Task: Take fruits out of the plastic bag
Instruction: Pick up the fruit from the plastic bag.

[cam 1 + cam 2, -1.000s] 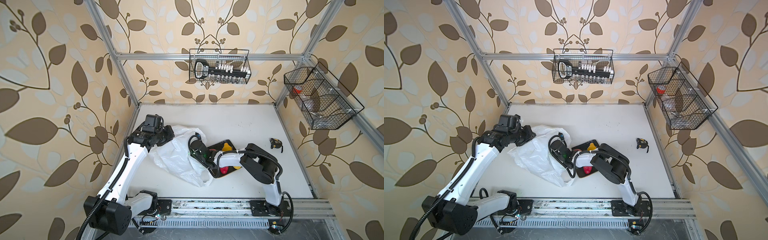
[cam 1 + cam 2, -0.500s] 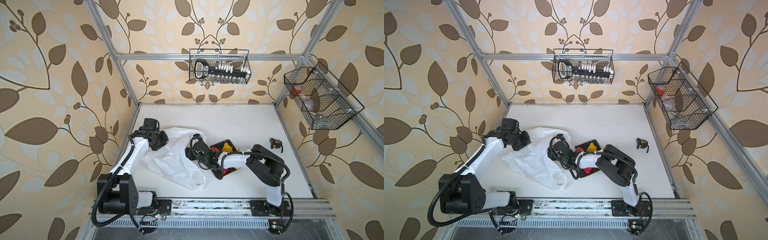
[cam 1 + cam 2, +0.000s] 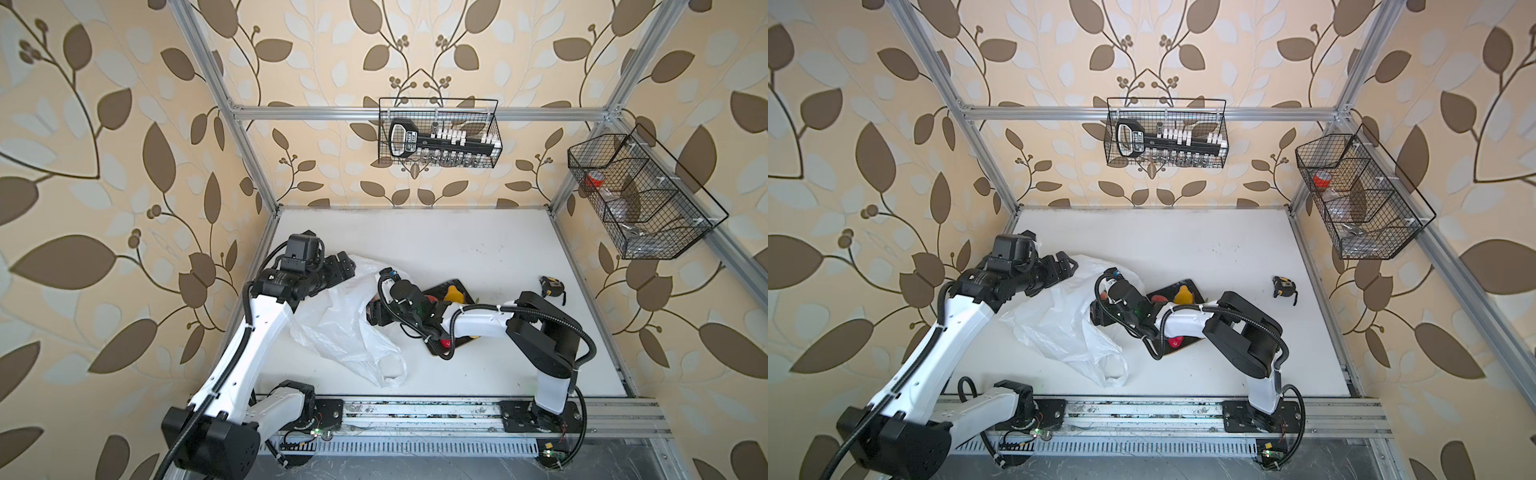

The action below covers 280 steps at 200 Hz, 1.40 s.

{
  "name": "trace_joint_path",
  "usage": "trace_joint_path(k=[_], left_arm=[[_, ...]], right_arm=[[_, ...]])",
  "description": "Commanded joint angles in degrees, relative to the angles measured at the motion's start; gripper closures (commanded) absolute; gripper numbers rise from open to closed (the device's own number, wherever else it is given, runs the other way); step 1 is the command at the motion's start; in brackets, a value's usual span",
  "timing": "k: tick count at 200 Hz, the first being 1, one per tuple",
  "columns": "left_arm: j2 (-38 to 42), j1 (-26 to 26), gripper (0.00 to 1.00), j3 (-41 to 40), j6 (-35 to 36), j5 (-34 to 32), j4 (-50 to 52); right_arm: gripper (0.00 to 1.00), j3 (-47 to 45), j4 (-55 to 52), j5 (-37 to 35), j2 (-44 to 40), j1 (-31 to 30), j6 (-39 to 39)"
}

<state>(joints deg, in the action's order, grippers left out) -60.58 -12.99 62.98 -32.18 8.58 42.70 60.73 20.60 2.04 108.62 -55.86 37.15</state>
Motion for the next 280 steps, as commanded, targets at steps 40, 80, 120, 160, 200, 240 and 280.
trace_joint_path(k=[40,80,120,160,200,240,280], left_arm=[[14.59,-23.10,0.17,-4.33,-18.83,-21.20,17.96],[15.12,-28.83,0.12,-8.88,-22.91,-15.44,20.01],[10.81,-33.87,0.01,-12.57,-23.41,-10.31,16.90],[7.49,-35.92,0.02,-16.64,-23.72,-7.87,12.95],[5.45,-36.15,0.17,-17.34,-22.60,-8.35,12.13],[4.15,-36.14,0.47,-18.84,-22.35,-10.23,11.47],[4.99,-36.15,0.83,-19.73,-22.51,-11.61,12.40]], right_arm=[[0.27,-1.67,2.84,7.54,0.52,-0.04,0.44],[0.28,-1.47,3.48,8.52,1.64,0.13,2.61],[0.30,-1.32,3.48,8.59,2.21,0.20,3.72],[0.30,-1.36,3.13,8.59,1.81,0.22,3.90],[0.32,-1.32,3.04,8.94,2.00,0.15,4.50],[0.32,-1.73,3.47,9.12,1.82,0.09,5.69],[0.32,-1.32,3.54,8.91,2.20,-0.52,6.45]])
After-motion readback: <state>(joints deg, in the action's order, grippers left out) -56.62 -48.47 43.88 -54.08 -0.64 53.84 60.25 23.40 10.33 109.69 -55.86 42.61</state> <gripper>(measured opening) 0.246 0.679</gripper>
